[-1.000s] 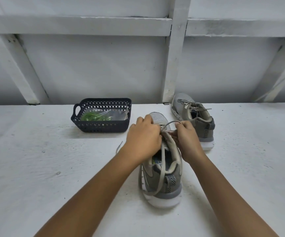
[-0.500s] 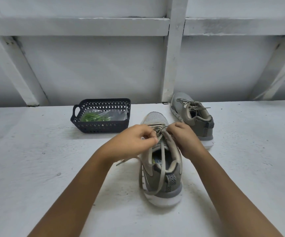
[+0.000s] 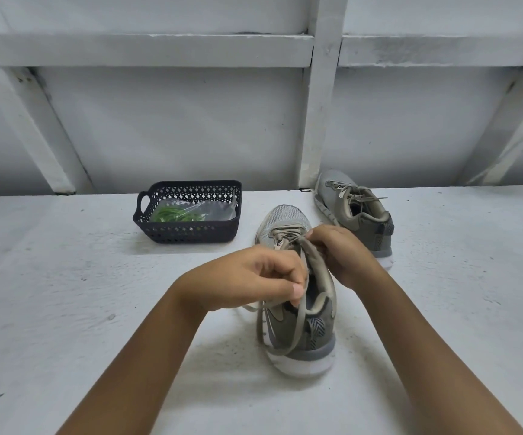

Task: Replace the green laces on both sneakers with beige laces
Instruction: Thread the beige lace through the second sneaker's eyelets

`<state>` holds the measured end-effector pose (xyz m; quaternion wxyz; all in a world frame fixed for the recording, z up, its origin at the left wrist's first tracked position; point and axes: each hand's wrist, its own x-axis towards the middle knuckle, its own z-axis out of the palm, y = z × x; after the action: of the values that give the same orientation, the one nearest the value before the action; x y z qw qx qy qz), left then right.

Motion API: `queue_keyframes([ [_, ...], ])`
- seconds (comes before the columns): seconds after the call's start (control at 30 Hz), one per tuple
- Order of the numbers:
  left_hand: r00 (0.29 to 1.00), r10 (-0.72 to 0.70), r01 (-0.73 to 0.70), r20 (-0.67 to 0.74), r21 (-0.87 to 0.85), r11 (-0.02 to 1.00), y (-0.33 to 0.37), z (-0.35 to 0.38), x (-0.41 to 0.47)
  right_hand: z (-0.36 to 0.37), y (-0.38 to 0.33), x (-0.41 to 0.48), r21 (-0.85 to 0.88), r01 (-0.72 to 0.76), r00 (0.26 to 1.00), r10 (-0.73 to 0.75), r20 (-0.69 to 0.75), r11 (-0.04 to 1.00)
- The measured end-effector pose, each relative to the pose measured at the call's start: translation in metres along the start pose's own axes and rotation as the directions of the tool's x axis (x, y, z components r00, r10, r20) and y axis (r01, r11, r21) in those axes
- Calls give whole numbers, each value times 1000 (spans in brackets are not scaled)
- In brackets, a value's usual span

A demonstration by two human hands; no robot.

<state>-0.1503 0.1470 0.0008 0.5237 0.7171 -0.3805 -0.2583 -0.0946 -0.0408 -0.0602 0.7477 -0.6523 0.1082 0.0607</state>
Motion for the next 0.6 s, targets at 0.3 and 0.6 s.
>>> queue_keyframes([
  [0.3,979,-203,197,-9,300,934,15,9,4,-1,3,1,-18,6,1000,-6,-15,1000],
  [0.6,946,-291,325,-145,457,828,4,2,-2,0,2,-1,-4,5,1000,-5,-28,1000],
])
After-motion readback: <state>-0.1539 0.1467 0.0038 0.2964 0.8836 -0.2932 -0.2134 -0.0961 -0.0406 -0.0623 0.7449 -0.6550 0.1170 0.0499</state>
